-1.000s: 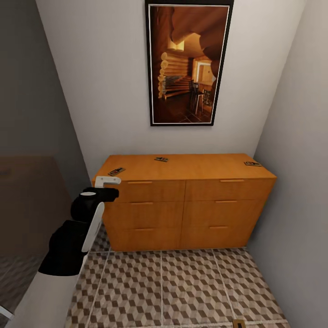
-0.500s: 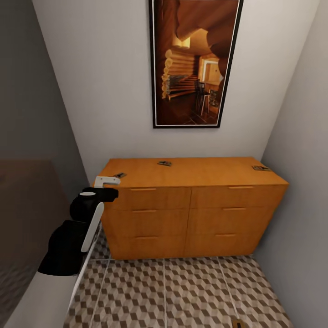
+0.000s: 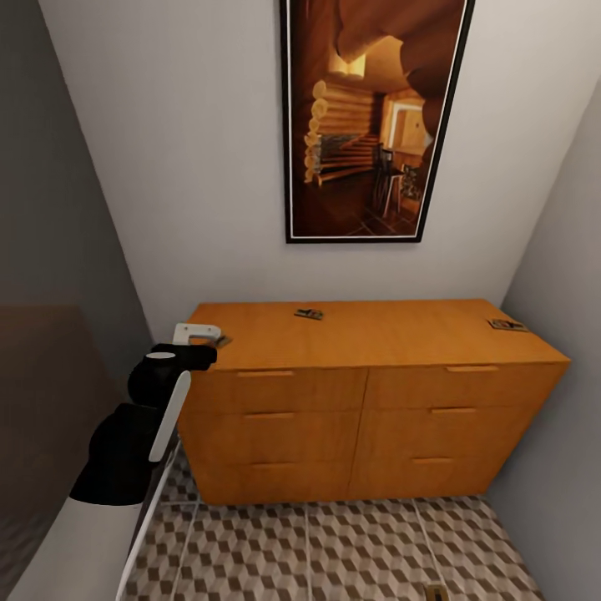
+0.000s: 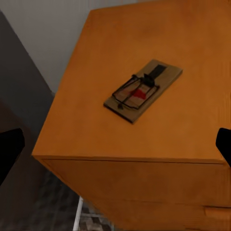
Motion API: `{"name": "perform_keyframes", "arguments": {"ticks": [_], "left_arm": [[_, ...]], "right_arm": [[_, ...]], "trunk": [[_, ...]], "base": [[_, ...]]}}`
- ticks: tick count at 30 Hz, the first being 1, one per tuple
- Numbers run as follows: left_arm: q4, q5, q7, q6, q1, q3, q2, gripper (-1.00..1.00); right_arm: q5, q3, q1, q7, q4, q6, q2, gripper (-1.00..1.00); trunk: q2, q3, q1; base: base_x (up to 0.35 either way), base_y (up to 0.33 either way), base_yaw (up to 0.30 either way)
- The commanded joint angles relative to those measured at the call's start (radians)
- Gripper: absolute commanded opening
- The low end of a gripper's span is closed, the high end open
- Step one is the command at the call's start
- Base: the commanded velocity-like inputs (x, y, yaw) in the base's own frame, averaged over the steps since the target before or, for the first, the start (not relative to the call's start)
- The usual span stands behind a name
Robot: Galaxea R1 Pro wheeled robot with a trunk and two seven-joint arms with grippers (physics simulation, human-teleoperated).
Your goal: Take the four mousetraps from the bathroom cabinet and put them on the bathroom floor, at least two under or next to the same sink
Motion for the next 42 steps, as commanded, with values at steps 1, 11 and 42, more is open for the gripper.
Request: {"name": "perform_keyframes", "arguments": {"ticks": [1,11,42], "left_arm": [[-0.001,0.007,0.008,0.004,-0.001,-0.002,0.001,1.0],[0.0,0.007,0.005,0.004,-0.001,-0.002,0.001,1.0],[-0.007,0.0,-0.967,-0.004,-0.001,0.008,0.429,1.0]], "right_arm": [[-0.013,0.002,-0.001,0.013,0.001,-0.003,0.0,-1.0],[-0.013,0.002,-0.001,0.014,0.002,-0.003,-0.001,-1.0],[0.002,0.003,-0.001,0.014,0.002,-0.003,-0.001,-1.0]], "trunk": [[0.0,-0.001,0.001],[0.0,-0.001,0.001],[0.0,-0.001,0.001]], "base": [[0.327,0.012,0.0],[0.328,0.003,0.0],[0.062,0.0,0.0]]}}
